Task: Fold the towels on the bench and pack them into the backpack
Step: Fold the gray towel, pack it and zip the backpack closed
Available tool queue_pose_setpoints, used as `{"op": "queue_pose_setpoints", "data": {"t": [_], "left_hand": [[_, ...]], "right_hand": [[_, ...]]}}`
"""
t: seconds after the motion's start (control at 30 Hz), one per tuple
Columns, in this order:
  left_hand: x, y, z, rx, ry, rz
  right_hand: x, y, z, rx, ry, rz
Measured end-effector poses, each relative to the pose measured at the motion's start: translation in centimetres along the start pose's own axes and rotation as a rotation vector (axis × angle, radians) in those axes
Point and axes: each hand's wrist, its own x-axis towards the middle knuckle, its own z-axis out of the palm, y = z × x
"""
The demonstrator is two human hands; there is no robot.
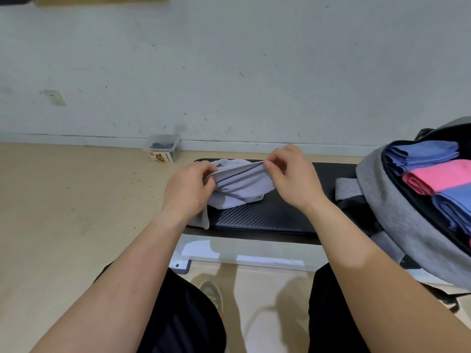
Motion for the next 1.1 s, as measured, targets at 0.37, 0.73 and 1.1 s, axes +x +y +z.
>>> {"op": "queue_pose_setpoints", "data": {"t": [0.37,0.73,1.1], "left_hand": [[1.7,-0.1,-1.2,-0.138,0.084,-0.017],[8.3,6.2,-10.0,-0.279,0.272,0.005],[12.8,14.6,-21.3,-0.356,0.482,0.177]], "right_hand": [[3.4,0.9,-4.7,-0.074,0.158,0.121],[9.7,-5.5,-14.6,-0.257,0.257,0.074],[11.9,-13.6,-23.6,-0.274,0.493,0.038]]}}
